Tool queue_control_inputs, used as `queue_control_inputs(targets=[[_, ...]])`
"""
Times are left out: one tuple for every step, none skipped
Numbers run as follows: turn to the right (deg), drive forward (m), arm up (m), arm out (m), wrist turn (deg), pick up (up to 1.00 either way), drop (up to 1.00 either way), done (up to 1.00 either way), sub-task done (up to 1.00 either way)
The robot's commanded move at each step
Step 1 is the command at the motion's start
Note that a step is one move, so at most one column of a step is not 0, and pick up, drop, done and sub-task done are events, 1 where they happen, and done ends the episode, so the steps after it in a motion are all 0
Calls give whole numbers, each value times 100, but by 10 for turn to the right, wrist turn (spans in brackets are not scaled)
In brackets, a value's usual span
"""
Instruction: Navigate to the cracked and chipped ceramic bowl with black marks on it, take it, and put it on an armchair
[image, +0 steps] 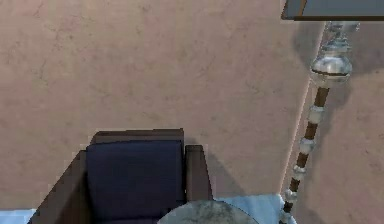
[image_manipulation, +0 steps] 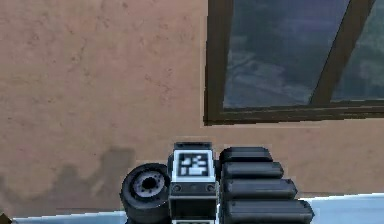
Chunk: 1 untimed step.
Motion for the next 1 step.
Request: queue_control_inputs(targets=[[450, 0, 0, 0, 0, 0, 0, 0, 0]])
